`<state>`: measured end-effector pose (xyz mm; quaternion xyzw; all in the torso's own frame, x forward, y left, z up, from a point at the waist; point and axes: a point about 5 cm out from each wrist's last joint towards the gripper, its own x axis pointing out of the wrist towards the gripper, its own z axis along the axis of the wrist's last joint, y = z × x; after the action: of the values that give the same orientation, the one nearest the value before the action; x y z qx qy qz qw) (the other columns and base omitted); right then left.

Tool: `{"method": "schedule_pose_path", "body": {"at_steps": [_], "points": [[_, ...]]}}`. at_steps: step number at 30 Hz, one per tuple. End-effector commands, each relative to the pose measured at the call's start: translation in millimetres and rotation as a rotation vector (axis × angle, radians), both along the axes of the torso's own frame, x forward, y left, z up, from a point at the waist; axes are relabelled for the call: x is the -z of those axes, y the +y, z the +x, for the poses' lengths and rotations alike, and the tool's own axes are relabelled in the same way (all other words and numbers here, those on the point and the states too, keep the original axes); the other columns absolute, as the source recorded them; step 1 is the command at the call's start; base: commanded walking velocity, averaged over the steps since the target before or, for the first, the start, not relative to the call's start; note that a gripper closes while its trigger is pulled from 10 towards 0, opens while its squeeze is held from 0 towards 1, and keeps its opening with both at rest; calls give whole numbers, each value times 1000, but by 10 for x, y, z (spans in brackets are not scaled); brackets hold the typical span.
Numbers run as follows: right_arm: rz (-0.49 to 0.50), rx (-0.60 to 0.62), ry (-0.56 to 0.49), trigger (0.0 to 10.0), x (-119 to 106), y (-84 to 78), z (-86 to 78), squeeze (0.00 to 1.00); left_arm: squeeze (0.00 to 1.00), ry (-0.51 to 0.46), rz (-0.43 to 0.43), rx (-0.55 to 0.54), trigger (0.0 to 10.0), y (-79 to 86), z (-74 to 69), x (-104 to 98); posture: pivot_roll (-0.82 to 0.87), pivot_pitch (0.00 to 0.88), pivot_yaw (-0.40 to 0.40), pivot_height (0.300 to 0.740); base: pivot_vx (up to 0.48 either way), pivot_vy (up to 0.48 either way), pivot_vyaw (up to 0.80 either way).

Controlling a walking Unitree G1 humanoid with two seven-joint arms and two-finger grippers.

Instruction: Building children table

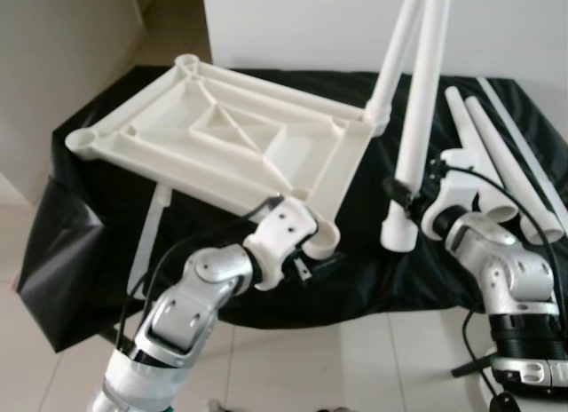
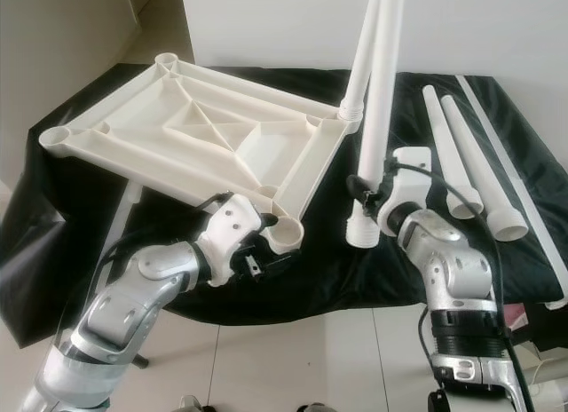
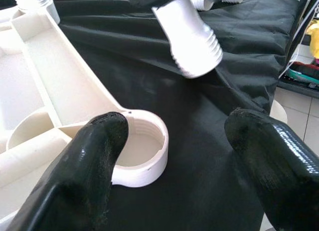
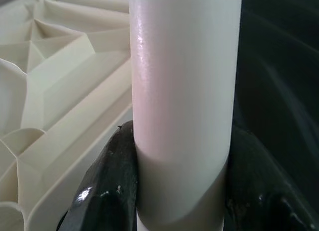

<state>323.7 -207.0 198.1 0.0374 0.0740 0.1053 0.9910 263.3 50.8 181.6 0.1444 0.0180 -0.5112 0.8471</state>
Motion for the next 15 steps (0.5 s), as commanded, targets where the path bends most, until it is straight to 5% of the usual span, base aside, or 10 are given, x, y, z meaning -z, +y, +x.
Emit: {"method": "schedule_pose_path", "body": {"at_steps": [1,9,15], "points": [[6,-1,-9,10000,-56,1,-1,0,0,-10,7,-16,10000,-11,16,8,-46,64,-29,740,0,0,0],[93,71,208,10000,46,-203,-42,0,0,-7,9,-6,10000,-30,8,29,-56,48,-34,740,0,0,0],[125,129,262,10000,78,-282,-68,0,0,-10,8,-1,10000,-45,12,29,-56,43,-35,740,0,0,0]]}}
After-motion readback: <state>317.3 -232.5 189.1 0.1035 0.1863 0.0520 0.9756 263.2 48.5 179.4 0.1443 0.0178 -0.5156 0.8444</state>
